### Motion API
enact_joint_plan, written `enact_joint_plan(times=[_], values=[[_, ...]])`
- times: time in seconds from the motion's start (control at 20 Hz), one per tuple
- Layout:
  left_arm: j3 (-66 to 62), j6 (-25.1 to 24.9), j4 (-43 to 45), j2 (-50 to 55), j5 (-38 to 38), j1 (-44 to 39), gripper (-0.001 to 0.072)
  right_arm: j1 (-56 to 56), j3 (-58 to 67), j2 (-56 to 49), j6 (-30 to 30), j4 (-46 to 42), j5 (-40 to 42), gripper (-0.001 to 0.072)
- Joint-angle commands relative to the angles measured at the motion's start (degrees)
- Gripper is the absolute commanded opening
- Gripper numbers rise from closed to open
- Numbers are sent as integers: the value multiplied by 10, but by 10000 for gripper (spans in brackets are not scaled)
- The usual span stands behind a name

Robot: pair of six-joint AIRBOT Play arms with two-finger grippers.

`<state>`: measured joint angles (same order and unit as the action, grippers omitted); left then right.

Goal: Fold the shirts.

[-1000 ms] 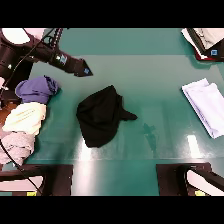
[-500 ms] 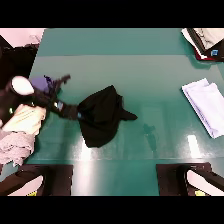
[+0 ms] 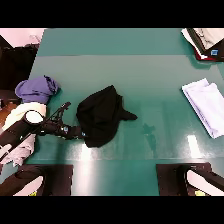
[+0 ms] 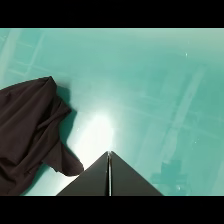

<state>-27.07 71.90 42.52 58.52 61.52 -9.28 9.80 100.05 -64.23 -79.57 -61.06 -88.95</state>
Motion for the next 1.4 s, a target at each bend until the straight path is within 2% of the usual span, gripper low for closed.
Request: enact_joint_plan(times=[0.0,0.1,0.15,0.2,0.45,0.5,0.55,0.75,0.8,0.85,0.9,1.0,1.1,1.2,1.35], values=[[18,-3,-10,-2,-19,0,548,0,0,0,0,0,0,24],[18,-3,-13,-2,-40,0,542,0,0,0,-3,0,0,24],[18,-3,-15,-2,-53,0,412,0,0,0,-6,1,0,24],[18,-3,-18,-2,-66,0,247,0,0,0,-10,1,0,24],[18,-3,-23,0,-91,0,243,0,0,-1,-25,1,-11,24],[18,-3,-23,0,-91,0,172,-1,0,-1,-25,1,-15,24],[18,-9,-23,0,-91,0,24,-1,0,-2,-26,1,-19,24],[-13,-18,5,-2,-70,0,22,-11,-33,1,-40,19,-30,29],[-36,-18,30,-4,-56,0,21,-28,-69,5,-40,47,-29,107],[-62,-18,54,-6,-40,0,21,-53,-113,10,-40,70,-23,361],[-93,-18,80,-6,-21,0,22,-87,-159,11,-40,88,-9,509],[-141,-18,103,-6,10,0,22,-176,-264,10,-46,104,71,511],[-167,-19,103,-6,25,0,22,-270,-354,-7,-51,104,203,511],[-172,-19,103,-6,28,0,22,-340,-396,-50,-60,103,296,511],[-173,-19,108,-5,39,0,22,-379,-393,-139,-89,104,322,511]])
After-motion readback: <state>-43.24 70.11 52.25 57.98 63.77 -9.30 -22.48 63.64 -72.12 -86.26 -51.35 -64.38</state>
